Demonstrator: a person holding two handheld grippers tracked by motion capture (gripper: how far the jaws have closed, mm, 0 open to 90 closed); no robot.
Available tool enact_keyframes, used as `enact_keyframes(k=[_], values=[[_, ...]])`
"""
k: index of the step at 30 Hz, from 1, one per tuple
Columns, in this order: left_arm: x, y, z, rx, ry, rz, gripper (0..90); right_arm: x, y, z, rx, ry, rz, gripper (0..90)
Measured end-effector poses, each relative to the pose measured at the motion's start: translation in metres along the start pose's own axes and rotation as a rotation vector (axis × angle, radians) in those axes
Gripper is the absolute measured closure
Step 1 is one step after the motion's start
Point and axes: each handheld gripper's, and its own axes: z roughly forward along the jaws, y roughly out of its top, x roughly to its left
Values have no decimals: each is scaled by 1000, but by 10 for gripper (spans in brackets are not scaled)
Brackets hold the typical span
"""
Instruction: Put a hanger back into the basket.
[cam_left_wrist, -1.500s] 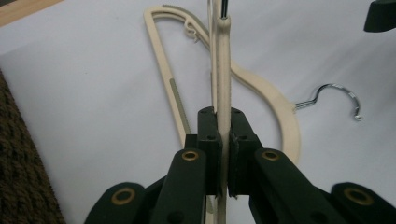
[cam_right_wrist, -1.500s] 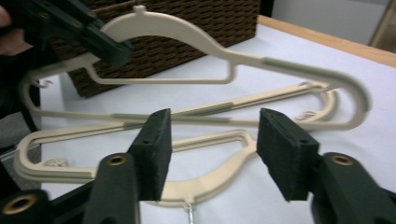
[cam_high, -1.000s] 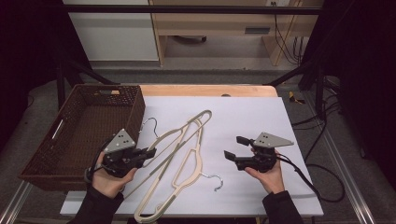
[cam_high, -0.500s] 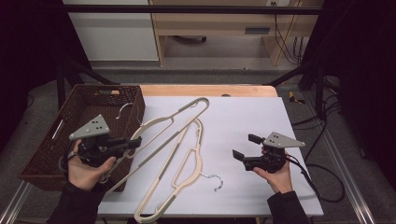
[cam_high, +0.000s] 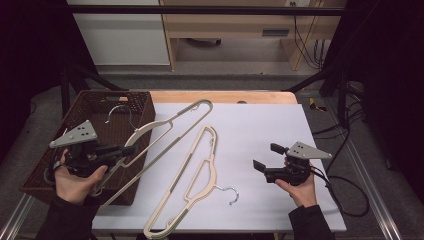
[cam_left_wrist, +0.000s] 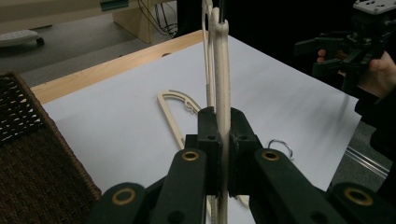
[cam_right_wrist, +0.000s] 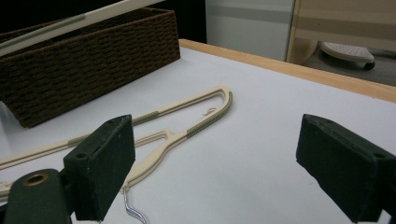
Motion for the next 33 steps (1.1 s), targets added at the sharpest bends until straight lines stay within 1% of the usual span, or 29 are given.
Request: enact_keyframes(k=[2, 4, 6, 9, 10, 12, 14, 17, 20, 21, 23, 24, 25, 26, 27, 28, 29, 30, 33], values=[[4, 0, -5, 0, 16, 1, 861, 0, 0, 1, -4, 4, 0, 119], [7, 4, -10, 15, 53, 22, 861, 1, -1, 2, 3, 5, 3, 119], [8, 12, -17, 16, 92, 37, 861, 1, -1, 3, 4, 6, 0, 118], [9, 27, -26, 5, 115, 70, 861, 1, -1, 3, 4, 4, -1, 117], [11, 31, -29, 6, 117, 82, 861, 1, -1, 3, 5, 2, -1, 117], [14, 39, -33, 16, 136, 103, 861, 1, -1, 3, 5, 3, -1, 116], [19, 45, -35, 24, 155, 127, 861, 1, -1, 2, 3, 4, 0, 116], [32, 47, -37, 48, 156, 140, 861, 1, -1, 2, 2, 4, 0, 116], [49, 43, -38, 61, 156, 140, 861, 1, -1, 3, 4, 4, 0, 116], [56, 41, -38, 70, 152, 146, 861, 1, -1, 3, 4, 5, 0, 116], [68, 35, -38, 86, 150, 127, 861, 1, -1, 3, 6, 6, 1, 115], [75, 32, -38, 92, 157, 121, 860, 1, -1, 3, 7, 6, 1, 115], [75, 32, -38, 92, 157, 121, 861, 1, -1, 3, 9, 5, 1, 114], [86, 26, -38, 104, 170, 114, 861, 1, -1, 3, 8, 4, 1, 114], [92, 23, -39, 106, 178, 103, 861, 1, -1, 3, 8, 3, 2, 114], [92, 23, -39, 106, 178, 103, 860, 1, -1, 3, 8, 3, 2, 114], [98, 20, -39, 106, 180, 91, 860, 1, -1, 4, 8, 3, 2, 114], [109, 15, -42, 101, 190, 68, 861, 0, -2, 4, 10, 3, 1, 114], [123, 10, -46, 94, 210, 46, 861, 0, -2, 4, 14, 2, 2, 113]])
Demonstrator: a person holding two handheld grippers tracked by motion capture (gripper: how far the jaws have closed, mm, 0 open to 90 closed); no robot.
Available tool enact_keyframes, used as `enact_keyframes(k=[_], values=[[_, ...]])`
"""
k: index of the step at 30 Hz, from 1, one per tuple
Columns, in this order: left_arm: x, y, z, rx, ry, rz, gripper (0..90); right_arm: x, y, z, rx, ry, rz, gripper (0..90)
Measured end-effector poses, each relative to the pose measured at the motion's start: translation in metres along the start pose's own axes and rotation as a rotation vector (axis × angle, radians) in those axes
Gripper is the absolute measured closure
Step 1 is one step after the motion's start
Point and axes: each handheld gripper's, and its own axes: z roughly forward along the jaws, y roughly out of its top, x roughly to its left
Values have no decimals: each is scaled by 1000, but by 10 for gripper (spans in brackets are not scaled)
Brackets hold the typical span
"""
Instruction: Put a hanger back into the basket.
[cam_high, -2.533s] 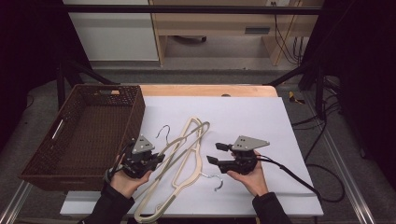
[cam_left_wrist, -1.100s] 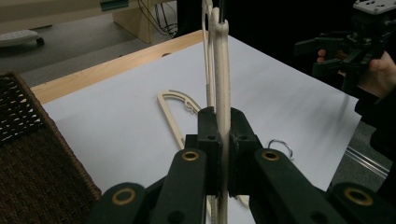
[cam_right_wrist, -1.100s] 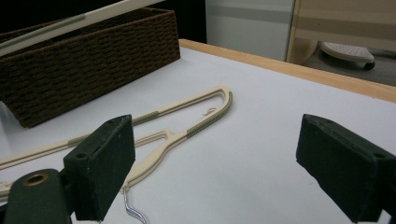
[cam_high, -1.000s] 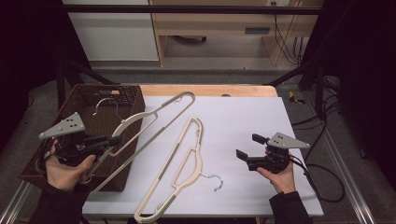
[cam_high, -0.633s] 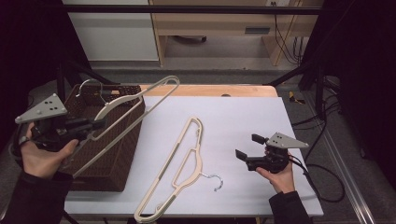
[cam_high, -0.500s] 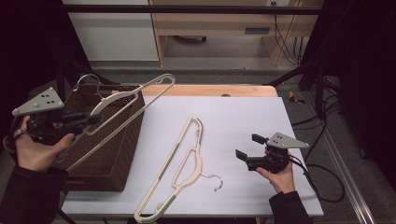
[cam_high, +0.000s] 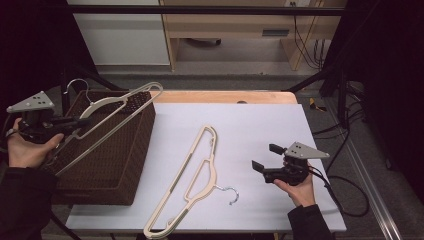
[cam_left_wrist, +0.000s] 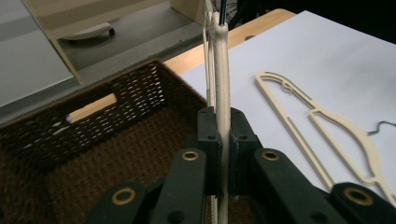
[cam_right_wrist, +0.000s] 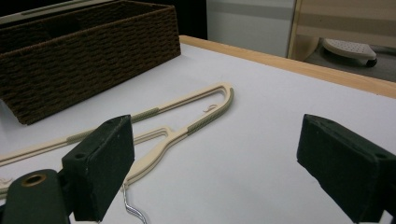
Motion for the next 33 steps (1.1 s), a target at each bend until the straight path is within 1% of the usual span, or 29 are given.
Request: enact_keyframes(k=[2, 3, 4, 5, 7, 8, 9, 10, 11, 13, 14, 15, 16, 20, 24, 25, 30, 32, 33], values=[[8, -3, -2, -5, 10, -7, 861, 0, 0, 1, 1, -1, 2, 112], [8, -3, -2, -5, 10, -7, 861, 0, 0, 1, 1, -1, 2, 112], [16, -5, -2, -9, 15, -11, 861, -1, -1, 1, 4, 4, -3, 112], [19, -6, -1, -14, 16, -20, 861, 0, -1, 1, 4, 1, 2, 112], [25, -9, 0, -3, 28, -9, 860, 0, -1, 2, 5, 1, 1, 111], [25, -9, 0, -3, 28, -9, 861, 0, -1, 2, 5, 1, 1, 111], [31, -12, 2, 1, 33, -16, 861, 0, -1, 2, 6, 0, 0, 111], [31, -12, 2, 1, 33, -16, 861, -1, -1, 1, 5, 0, -1, 111], [37, -17, 4, 4, 34, -33, 861, -1, -1, 1, 4, -1, 0, 111], [42, -23, 7, 9, 37, -50, 861, -1, -1, 2, 3, -2, 1, 111], [42, -23, 7, 9, 37, -50, 861, -1, -1, 2, 3, -2, 1, 111], [46, -29, 11, 22, 40, -64, 861, -1, -2, 2, 7, -2, 1, 110], [47, -32, 14, 31, 44, -69, 861, -1, -2, 2, 8, -1, 1, 110], [48, -44, 23, 72, 55, -78, 861, -1, -2, 3, 11, -2, -1, 110], [46, -58, 36, 106, 60, -96, 861, 0, -3, 4, 14, 0, 6, 110], [45, -61, 40, 122, 63, -97, 860, -1, -3, 4, 13, 4, -2, 110], [41, -71, 58, 200, 107, -84, 860, 0, -3, 4, 20, 5, -1, 109], [41, -74, 63, 218, 115, -104, 859, 0, -3, 4, 20, 5, -1, 109], [42, -75, 64, 229, 122, -107, 859, 0, -3, 4, 20, 6, -1, 109]])
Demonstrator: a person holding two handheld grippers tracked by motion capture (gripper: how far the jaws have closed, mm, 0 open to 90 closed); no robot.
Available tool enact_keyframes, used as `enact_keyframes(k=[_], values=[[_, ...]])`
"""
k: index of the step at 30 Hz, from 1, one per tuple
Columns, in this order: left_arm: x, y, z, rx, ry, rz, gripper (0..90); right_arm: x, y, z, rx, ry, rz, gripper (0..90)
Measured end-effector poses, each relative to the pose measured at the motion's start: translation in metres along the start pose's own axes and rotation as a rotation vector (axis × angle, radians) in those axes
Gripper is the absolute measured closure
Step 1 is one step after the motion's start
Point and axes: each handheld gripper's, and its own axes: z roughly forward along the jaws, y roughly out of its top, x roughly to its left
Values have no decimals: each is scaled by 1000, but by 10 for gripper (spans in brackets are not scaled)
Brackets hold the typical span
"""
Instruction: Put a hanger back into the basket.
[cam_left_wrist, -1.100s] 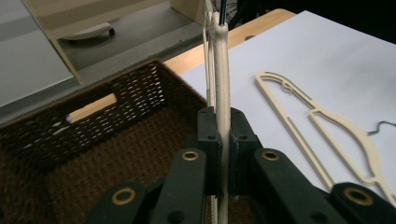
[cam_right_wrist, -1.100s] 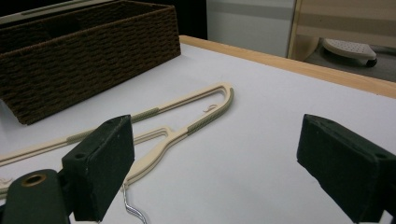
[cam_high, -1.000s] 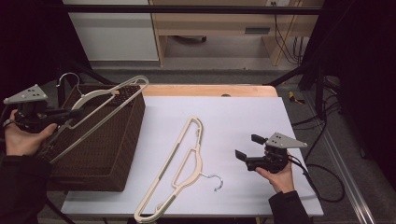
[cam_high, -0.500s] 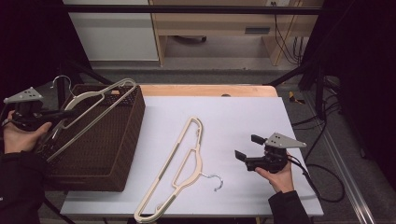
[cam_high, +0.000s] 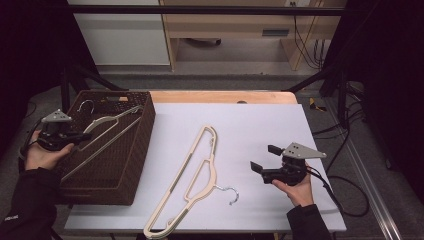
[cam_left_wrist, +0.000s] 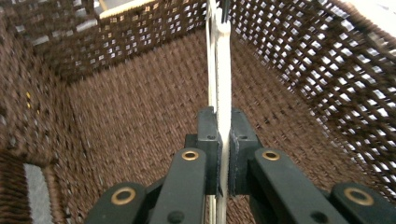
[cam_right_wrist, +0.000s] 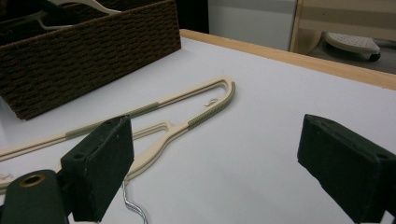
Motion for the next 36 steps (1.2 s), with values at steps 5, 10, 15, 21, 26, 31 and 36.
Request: enact_keyframes(k=[5, 10, 15, 21, 26, 31, 36], values=[[4, -8, 6, 104, 36, -50, 843, 0, 0, 0, -3, 2, 3, 109], [10, -13, -4, 104, 56, -106, 803, 1, 0, 1, -3, 1, 8, 108], [9, -14, -21, 50, 95, -153, 721, 1, 1, 0, -6, 0, 8, 108], [-5, -15, -44, -31, 107, -166, 645, 2, 2, -3, -17, 0, 3, 107], [-29, -9, -57, -121, 75, -131, 560, 2, 2, -3, -18, 2, 5, 106], [-60, 0, -60, -199, 30, -80, 474, 2, 2, -3, -18, 2, 7, 99], [-96, 6, -56, -278, -39, -42, 379, 3, 2, -4, -23, -1, 10, 90]])
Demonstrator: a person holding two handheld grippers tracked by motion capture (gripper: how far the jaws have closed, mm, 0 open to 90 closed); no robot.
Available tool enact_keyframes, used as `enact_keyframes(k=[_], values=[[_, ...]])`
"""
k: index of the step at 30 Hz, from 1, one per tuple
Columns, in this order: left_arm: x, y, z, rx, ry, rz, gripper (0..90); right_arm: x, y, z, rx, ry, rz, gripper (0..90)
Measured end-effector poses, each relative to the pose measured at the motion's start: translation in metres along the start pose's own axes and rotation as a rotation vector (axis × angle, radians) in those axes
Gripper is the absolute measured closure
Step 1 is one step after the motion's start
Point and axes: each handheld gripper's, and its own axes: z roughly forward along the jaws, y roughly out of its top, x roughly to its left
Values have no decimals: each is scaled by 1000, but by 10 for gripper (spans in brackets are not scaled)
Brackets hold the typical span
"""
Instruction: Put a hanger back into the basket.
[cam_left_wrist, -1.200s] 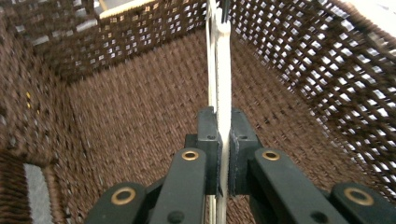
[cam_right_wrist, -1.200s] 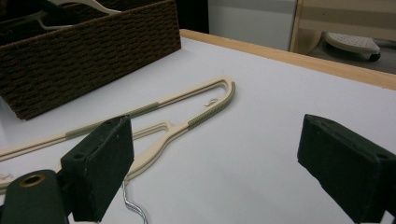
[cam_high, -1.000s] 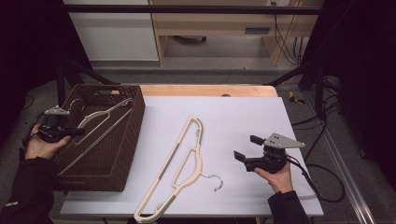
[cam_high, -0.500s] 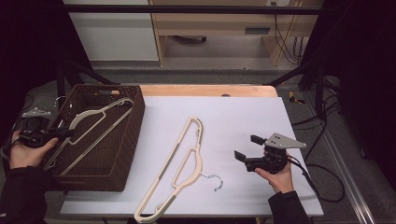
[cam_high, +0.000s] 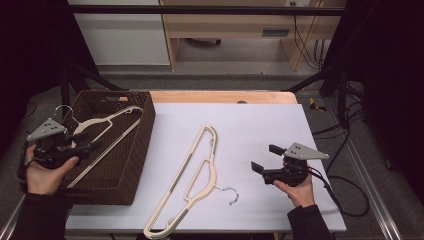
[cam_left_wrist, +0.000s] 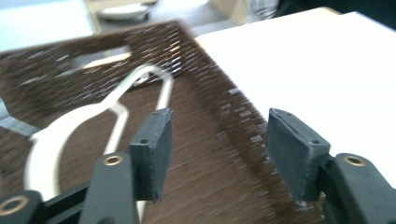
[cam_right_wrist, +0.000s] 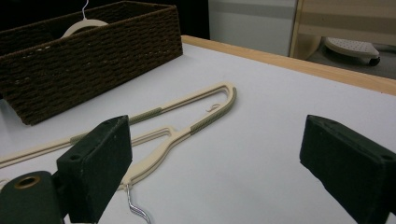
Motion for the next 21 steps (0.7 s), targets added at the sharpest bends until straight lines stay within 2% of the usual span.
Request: enact_keyframes(k=[1, 2, 3, 5, 6, 7, 10, 16, 17, 18, 21], values=[[-7, 0, 2, -9, -13, 8, 358, 0, 0, 0, -2, -1, 1, 88], [-7, 0, 2, -9, -13, 8, 334, 0, 0, 0, -2, -2, 2, 84], [-20, 0, 7, -29, -44, 14, 312, 0, 0, 0, -2, -5, 3, 79], [-32, -2, 12, -56, -75, 23, 273, 0, 0, 1, -1, -9, -4, 79], [-32, -2, 12, -56, -75, 23, 255, 0, 0, 1, -1, -9, -4, 79], [-44, -4, 18, -66, -104, 46, 234, 0, 0, 1, -2, -12, -4, 77], [-60, -8, 25, -80, -133, 54, 211, 1, 0, 1, -4, -6, -5, 73], [-83, -16, 38, -88, -164, 66, 125, 3, 0, 2, 10, 2, -4, 59], [-83, -16, 38, -88, -164, 66, 116, 3, 0, 2, 10, 2, -4, 59], [-89, -18, 40, -88, -185, 64, 103, 4, 0, 2, 9, 4, -1, 59], [-98, -21, 44, -82, -209, 77, 97, 6, 0, 4, 10, 7, -5, 59]])
